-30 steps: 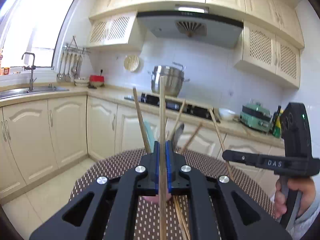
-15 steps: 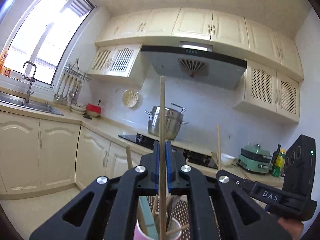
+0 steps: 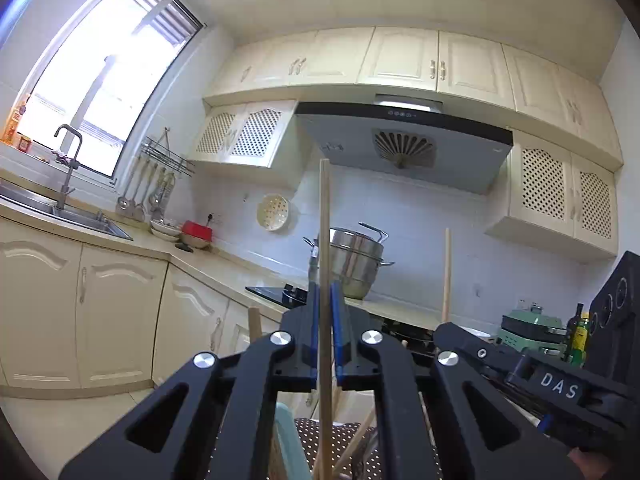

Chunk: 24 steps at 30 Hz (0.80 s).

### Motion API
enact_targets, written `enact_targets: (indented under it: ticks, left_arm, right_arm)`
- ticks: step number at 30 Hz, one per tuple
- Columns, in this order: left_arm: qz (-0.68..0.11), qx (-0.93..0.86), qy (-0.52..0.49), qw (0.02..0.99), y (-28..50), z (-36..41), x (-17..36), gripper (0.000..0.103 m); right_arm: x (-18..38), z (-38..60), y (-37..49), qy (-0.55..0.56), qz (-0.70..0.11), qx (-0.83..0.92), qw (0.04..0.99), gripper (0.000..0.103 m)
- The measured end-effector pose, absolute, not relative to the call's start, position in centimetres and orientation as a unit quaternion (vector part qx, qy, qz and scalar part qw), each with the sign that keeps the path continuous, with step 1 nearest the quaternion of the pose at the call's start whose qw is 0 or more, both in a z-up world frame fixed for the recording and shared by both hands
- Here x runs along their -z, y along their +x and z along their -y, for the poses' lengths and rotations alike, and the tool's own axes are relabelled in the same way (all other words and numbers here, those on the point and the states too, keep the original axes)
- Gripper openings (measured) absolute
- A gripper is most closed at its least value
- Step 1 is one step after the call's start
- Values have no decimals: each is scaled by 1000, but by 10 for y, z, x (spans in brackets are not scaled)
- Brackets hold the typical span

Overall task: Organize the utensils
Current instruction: 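Lift both chopsticks up over the pink cup with both tools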

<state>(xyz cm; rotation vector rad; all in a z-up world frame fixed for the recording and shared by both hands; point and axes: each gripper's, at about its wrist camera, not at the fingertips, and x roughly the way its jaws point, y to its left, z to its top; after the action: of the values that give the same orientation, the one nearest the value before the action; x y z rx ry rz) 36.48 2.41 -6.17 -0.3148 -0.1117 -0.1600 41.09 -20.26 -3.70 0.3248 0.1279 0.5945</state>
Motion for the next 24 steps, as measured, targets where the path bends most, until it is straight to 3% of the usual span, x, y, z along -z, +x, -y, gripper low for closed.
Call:
enact_targets:
  ticks: [6,24]
  left_arm:
    - [59,80,-162,982,370,-27,62,6]
    - [-34,107,-117,987,344,-28,96,6]
  right_arm:
    - [43,197,417,157,-62,-290,942,6]
    - [64,195,392,126,-100,-292,943,6]
